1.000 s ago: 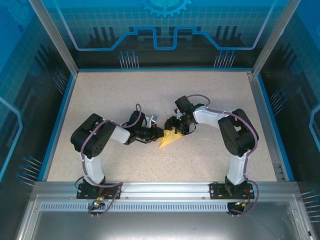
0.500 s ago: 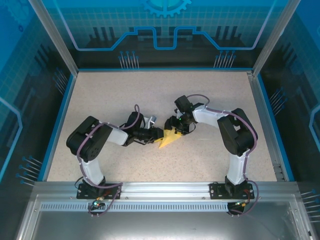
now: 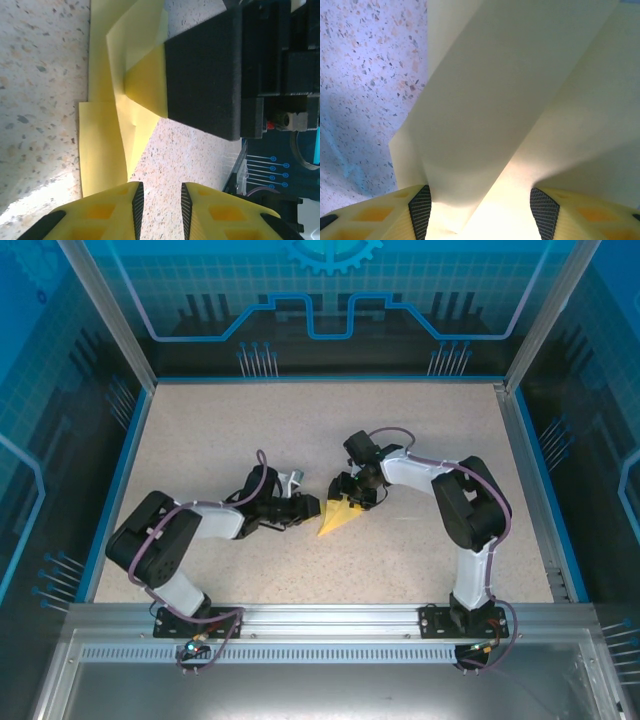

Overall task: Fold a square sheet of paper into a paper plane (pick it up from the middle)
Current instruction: Fourth fold the wing at the center of the table.

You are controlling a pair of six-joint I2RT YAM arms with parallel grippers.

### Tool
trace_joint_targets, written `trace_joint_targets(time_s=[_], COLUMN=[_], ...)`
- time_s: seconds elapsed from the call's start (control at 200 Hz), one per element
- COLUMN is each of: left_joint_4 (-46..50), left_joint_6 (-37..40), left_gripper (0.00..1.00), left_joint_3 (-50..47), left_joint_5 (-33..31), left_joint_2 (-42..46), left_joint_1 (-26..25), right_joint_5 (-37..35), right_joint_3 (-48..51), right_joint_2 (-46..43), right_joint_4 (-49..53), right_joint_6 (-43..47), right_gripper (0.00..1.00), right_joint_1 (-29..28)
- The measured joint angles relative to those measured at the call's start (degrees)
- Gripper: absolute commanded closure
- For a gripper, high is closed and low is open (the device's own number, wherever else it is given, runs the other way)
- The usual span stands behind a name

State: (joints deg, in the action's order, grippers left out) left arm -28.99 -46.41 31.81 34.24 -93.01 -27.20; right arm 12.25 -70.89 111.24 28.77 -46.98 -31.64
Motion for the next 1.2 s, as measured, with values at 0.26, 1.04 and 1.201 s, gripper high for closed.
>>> trace_joint_targets(time_s=[0.26, 1.04, 1.201], left_joint_4=[0.1, 7.8, 8.6], left_joint_6=[0.0, 3.1, 3.3], left_gripper=[0.69, 0.72, 0.73], left_joint_3=[1.6, 7.4, 7.5], left_joint_5=[0.0, -3.0, -3.8], left_joint_2=[-3.5, -6.8, -6.8], left_joint_1=[-3.3, -3.3, -3.3], right_joint_5=[-0.5, -1.0, -1.2], right_joint_3=[-0.1, -0.1, -0.1], right_joint_2=[0.0, 0.0, 0.0], right_joint_4=[0.2, 0.2, 0.2], right_joint_6=[-0.9, -1.3, -1.5], right_gripper=[0.39, 0.4, 0.4], right_joint_1=[-0.2, -0.3, -0.3])
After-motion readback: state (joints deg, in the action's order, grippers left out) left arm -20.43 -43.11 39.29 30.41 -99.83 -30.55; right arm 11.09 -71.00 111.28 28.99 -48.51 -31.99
